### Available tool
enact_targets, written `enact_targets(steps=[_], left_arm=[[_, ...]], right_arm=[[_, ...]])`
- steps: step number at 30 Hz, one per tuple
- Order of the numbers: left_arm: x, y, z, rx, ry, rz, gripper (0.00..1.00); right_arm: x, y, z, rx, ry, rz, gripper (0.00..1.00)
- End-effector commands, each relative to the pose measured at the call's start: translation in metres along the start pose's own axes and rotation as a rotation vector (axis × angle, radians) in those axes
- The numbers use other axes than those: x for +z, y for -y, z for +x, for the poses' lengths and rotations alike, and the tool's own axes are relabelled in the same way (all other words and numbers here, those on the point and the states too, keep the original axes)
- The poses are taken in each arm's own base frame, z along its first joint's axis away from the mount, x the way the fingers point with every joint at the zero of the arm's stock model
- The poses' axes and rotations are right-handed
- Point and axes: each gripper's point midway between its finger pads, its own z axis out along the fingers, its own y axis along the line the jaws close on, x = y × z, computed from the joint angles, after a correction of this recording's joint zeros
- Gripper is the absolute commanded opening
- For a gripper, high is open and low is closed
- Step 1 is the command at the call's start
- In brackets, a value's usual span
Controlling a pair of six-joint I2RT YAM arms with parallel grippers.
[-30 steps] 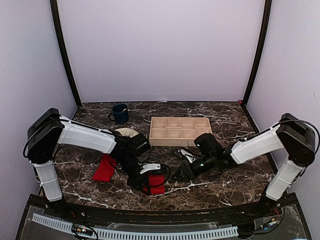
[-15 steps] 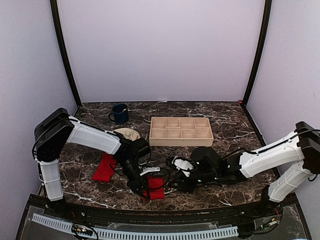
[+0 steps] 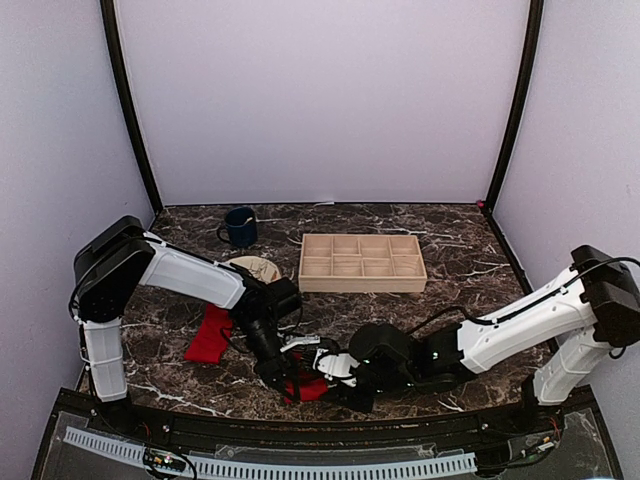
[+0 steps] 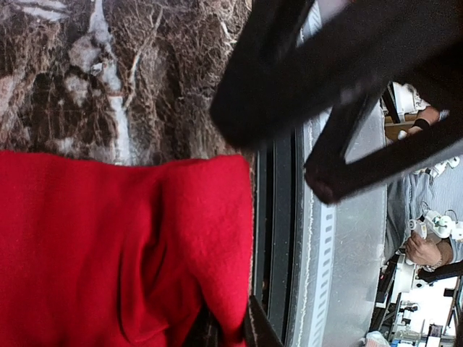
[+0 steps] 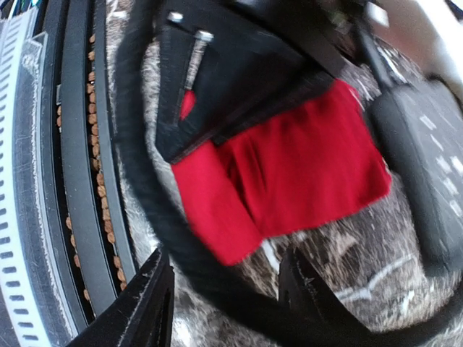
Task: Roll the socks
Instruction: Roll the sock at the center of the board.
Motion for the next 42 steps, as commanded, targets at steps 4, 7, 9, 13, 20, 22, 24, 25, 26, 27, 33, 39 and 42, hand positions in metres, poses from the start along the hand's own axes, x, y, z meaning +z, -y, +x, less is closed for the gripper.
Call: enact_targets(steps=[4,7,9,13,20,22,24,25,26,27,33,39,42], left_arm=[[-0.001,0.005,0.001,-0.001,0.002,0.039,0.13],[0.000,0.004,0.001,-0.003,0.000,0.042,0.13],[0.000,0.005,0.002,-0.005,-0.001,0.045,0.13],[0.001,0.005,0.004,-0.010,-0.004,0.048,0.14],[0.001,0.005,0.005,-0.013,-0.006,0.052,0.14],[0.002,0.005,0.006,-0.016,-0.008,0.056,0.15],[0.002,0.005,0.006,-0.016,-0.006,0.058,0.15],[0.002,0.005,0.006,-0.017,-0.007,0.059,0.15],[0.003,0.005,0.006,-0.018,-0.008,0.058,0.15],[0.003,0.005,0.007,-0.019,-0.008,0.059,0.15],[0.003,0.004,0.008,-0.020,-0.012,0.055,0.16],[0.002,0.001,0.008,-0.023,-0.024,0.030,0.21],[0.001,-0.002,0.007,-0.040,-0.028,0.007,0.25]], right_arm=[[0.016,-0.013,-0.001,-0.112,-0.034,-0.010,0.47],[0.020,-0.013,-0.002,-0.126,-0.037,-0.008,0.47],[0.023,-0.012,-0.002,-0.137,-0.037,-0.003,0.47],[0.026,-0.010,-0.006,-0.157,-0.030,0.010,0.48],[0.033,-0.009,-0.005,-0.185,-0.041,0.017,0.48],[0.035,-0.008,-0.005,-0.189,-0.042,0.016,0.48],[0.037,-0.009,-0.004,-0.191,-0.047,0.009,0.46],[0.038,-0.009,-0.004,-0.189,-0.047,0.005,0.44],[0.038,-0.009,-0.003,-0.189,-0.047,0.002,0.42],[0.039,-0.009,-0.003,-0.186,-0.047,-0.002,0.41],[0.044,-0.009,0.002,-0.166,-0.067,-0.042,0.21],[0.049,-0.007,0.013,-0.148,-0.106,-0.059,0.14],[0.052,-0.006,0.018,-0.133,-0.122,-0.062,0.10]])
